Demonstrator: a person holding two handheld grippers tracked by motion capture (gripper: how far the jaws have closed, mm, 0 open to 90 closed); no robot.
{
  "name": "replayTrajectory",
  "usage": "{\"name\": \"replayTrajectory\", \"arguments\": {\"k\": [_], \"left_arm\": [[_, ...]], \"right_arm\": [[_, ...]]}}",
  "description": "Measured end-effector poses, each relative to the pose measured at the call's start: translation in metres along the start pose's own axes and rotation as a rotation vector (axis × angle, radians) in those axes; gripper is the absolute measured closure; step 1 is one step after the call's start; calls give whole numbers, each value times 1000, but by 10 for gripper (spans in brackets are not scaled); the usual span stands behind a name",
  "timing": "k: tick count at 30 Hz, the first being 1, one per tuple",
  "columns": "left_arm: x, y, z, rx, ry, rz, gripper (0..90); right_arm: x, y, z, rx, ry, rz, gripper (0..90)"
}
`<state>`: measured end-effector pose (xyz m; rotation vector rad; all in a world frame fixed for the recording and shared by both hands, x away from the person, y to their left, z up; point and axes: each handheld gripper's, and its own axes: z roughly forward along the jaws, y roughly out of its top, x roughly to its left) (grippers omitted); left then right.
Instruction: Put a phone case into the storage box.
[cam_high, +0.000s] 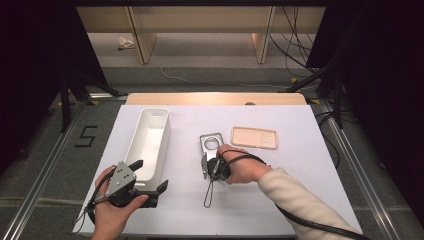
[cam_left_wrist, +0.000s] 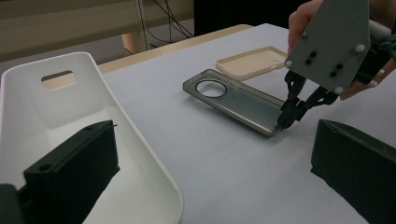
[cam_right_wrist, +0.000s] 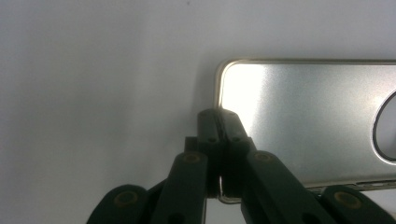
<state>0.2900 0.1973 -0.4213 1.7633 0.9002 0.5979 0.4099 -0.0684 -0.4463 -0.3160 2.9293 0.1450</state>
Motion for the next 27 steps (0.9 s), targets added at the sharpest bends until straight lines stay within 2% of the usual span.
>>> {"name": "replayTrajectory", "arguments": {"k": [3,9,14,15,23,27], "left_arm": [[0,0,0,0,1,0,2],[0,0,0,0,1,1,2],[0,0,0,-1,0,2,2],[0,0,0,-2,1,2,2],[0,0,0,-1,1,2,2],[0,0,0,-1,1,2,2]], "right_arm": [[1,-2,-5,-28,-8,20,896],[4,-6,-12,-71,-23,30,896],[5,-10,-14,-89,-27,40,896],[5,-12,-15,-109,-29,37,896],[8,-17,-19,-164,-47,58,896],[11,-22,-21,-215,-57,71,896]]}}
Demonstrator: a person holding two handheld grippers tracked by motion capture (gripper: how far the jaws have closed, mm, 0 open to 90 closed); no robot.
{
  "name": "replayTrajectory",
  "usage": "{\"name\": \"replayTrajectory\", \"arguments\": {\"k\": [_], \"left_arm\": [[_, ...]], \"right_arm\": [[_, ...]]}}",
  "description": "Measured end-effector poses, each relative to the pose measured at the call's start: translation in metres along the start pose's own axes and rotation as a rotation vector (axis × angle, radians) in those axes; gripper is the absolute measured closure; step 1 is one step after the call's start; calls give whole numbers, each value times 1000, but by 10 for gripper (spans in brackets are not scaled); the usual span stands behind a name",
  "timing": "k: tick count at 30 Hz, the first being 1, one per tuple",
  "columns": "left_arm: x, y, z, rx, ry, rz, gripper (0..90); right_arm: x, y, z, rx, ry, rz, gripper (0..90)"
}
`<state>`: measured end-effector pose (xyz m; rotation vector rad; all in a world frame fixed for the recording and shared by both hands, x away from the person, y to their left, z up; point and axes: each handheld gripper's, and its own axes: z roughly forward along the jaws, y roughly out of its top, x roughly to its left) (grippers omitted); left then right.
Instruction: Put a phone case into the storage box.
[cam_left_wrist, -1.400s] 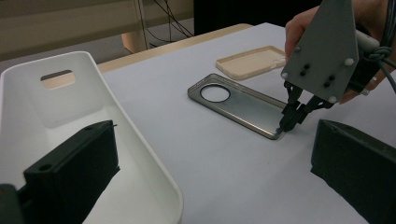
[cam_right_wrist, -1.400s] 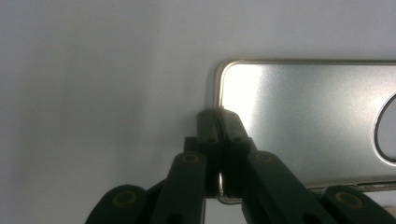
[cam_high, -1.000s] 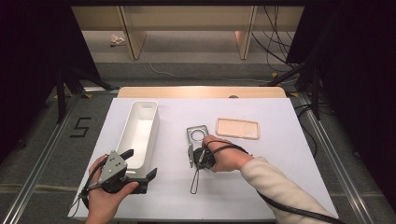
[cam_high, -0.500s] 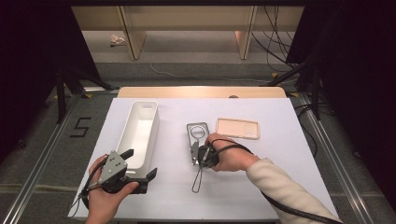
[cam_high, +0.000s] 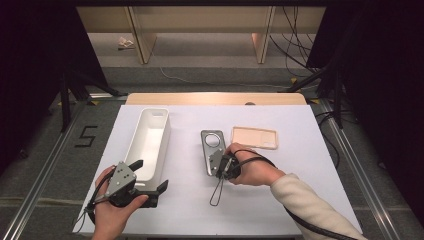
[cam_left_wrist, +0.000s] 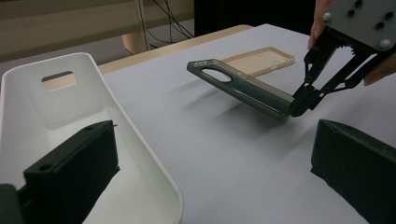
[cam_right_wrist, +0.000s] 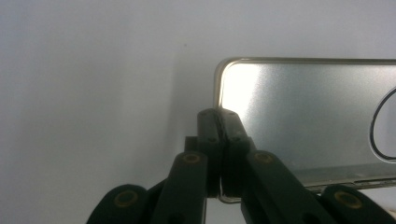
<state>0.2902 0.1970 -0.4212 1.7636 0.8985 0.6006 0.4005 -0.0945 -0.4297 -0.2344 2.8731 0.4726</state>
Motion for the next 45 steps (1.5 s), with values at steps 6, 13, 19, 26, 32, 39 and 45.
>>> {"name": "replayTrajectory", "arguments": {"k": [6,13,19,26,32,39,45], "left_arm": [[0,0,0,1,0,0,2],[0,0,1,0,-5,1,2],[1,2,8,-3,-4,-2,6],[3,6,16,-9,-7,3,11],[3,8,23,-10,-13,12,12],[4,10,27,-11,-17,19,14],[3,12,30,-13,-20,22,16]], "right_arm": [[1,-5,-4,-45,-11,24,896],[3,-11,-10,-97,-2,50,896],[5,-16,-15,-123,-9,62,896],[9,-23,-20,-148,-15,71,896],[12,-25,-23,-167,-13,82,896],[15,-27,-27,-194,-16,93,896],[18,-31,-29,-225,-14,104,896]]}}
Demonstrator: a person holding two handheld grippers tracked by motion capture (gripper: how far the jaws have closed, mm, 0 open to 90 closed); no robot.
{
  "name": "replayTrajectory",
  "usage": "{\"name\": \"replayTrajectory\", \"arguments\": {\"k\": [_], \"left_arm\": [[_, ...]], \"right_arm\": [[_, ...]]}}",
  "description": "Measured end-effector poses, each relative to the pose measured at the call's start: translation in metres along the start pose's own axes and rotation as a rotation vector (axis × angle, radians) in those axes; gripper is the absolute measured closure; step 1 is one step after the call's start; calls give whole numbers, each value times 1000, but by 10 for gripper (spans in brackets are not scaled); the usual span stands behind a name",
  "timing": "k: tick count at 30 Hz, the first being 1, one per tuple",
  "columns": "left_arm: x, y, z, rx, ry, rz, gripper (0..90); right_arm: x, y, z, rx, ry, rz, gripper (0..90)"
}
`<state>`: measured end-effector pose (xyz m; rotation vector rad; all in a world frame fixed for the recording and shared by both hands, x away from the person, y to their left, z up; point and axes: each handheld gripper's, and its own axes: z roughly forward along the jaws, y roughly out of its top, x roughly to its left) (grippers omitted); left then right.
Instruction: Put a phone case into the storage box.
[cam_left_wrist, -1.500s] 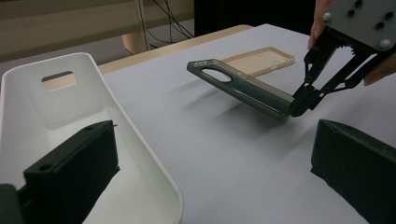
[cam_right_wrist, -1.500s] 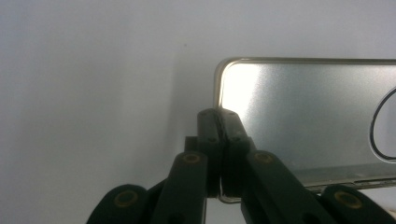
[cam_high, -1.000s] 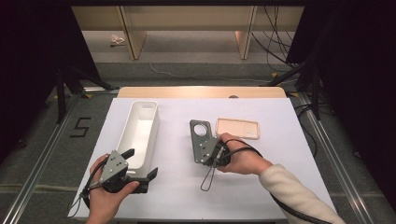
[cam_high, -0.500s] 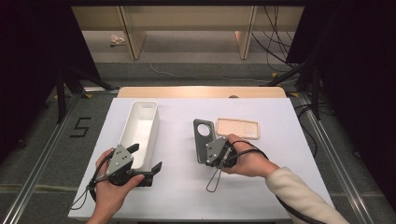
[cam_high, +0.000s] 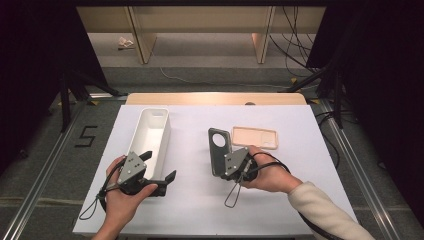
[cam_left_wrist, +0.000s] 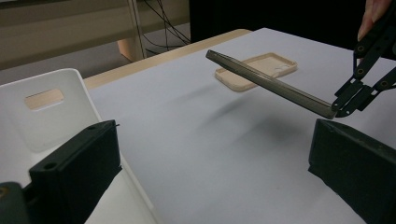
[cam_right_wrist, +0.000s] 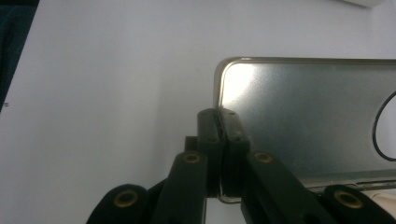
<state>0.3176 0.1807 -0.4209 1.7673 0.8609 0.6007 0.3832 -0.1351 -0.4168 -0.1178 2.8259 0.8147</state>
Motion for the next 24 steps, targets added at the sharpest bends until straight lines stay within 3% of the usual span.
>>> {"name": "replayTrajectory", "arguments": {"k": [15,24], "left_arm": [[-1,1,0,1,4,5,18],[-1,1,0,3,2,2,18]], "right_arm": [[13,-14,-9,-75,-7,23,896],[23,-18,-15,-82,-11,28,896]]}}
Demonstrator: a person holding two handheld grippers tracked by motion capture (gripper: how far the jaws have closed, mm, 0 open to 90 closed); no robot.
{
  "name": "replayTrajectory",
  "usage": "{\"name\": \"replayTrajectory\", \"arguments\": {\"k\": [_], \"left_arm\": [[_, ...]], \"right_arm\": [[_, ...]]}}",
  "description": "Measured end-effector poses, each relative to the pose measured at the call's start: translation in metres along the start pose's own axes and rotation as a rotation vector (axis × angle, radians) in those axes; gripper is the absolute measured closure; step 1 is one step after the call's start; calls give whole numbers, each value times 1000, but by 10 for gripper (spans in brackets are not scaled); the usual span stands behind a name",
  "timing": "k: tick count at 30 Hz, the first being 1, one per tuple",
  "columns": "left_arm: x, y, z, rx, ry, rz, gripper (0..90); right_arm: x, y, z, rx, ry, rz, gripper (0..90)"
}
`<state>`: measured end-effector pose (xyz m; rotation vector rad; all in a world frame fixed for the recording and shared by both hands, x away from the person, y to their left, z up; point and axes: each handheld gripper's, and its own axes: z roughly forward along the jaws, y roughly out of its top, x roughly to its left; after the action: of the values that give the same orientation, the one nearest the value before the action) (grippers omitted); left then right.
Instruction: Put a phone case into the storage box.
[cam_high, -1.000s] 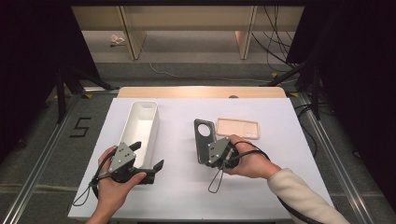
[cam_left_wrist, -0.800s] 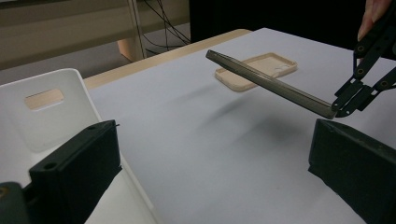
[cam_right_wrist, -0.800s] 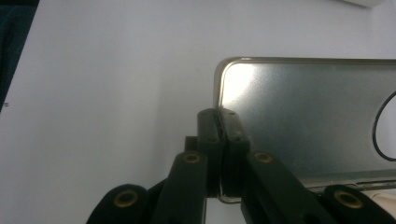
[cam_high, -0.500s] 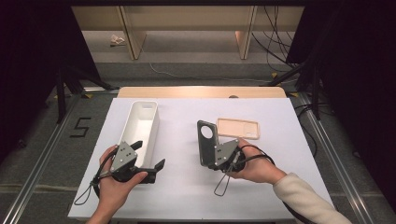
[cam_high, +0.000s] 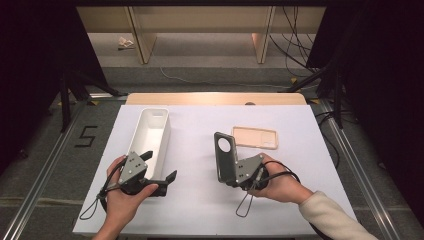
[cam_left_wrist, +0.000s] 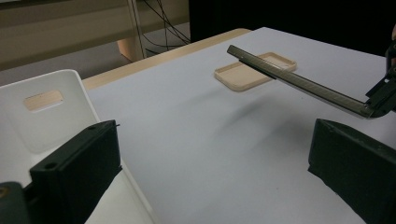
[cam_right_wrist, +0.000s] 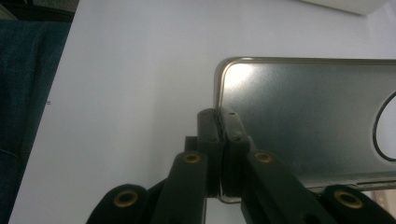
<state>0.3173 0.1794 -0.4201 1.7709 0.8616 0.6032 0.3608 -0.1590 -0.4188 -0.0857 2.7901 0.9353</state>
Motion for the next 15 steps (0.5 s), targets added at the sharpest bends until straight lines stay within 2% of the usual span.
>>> {"name": "replayTrajectory", "arguments": {"k": [15], "left_arm": [[-6,10,7,21,-19,-8,52]], "right_arm": [[13,-10,-5,-28,-10,4,896]]}}
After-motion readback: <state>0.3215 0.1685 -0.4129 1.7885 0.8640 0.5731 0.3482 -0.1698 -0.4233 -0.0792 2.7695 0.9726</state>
